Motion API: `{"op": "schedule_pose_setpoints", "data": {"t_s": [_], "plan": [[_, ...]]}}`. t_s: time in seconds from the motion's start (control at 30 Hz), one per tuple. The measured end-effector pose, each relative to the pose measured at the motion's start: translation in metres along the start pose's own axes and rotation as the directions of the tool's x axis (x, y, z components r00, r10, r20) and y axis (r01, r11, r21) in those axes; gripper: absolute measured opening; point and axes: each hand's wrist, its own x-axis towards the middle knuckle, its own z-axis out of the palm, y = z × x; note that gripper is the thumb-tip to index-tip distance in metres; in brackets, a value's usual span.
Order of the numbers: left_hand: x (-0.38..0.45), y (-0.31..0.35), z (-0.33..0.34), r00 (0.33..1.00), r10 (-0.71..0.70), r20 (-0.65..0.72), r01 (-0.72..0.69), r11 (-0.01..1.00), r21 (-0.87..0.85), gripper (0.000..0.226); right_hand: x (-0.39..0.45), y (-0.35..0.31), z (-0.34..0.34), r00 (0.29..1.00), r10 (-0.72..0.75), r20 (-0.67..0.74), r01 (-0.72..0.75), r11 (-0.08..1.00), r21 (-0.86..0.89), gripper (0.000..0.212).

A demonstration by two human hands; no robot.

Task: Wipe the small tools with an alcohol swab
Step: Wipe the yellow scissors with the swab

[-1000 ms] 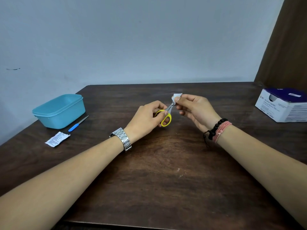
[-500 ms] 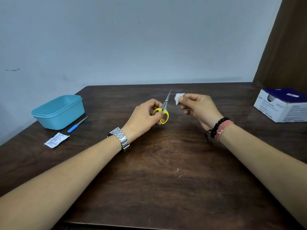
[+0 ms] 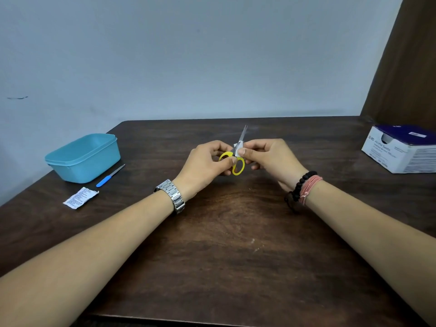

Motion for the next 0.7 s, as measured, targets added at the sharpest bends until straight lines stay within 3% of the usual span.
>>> {"op": "schedule_pose_setpoints", "data": {"t_s": [0.17, 0.37, 0.6, 0.7], "plan": [[-0.0005, 0.0013, -0.0006, 1.000, 0.009, -0.020, -0.010, 1.000, -0.029, 0.012, 0.0008, 0.0000, -0.0001, 1.000, 0.004, 0.014, -0.003, 0.994, -0.109, 0.005], [-0.0017, 0.0011, 0.0030, 0.997, 0.050, 0.060, -0.052, 0.999, 0.016, 0.010, 0.0019, -0.0020, 0.0002, 0.999, -0.015, -0.036, 0.012, 0.998, -0.067, 0.007], [0.0011, -0.0010, -0.0023, 0.997, 0.059, -0.043, -0.056, 0.995, 0.078, 0.017, 0.0007, -0.0022, 0.0009, 0.997, 0.029, 0.065, -0.017, 0.984, -0.179, 0.012], [0.0003, 0.0023, -0.0046, 0.998, 0.060, -0.011, -0.059, 0.996, 0.066, 0.012, -0.0006, -0.0015, -0.0007, 0.995, 0.011, 0.096, 0.012, 0.972, -0.236, 0.012]]}}
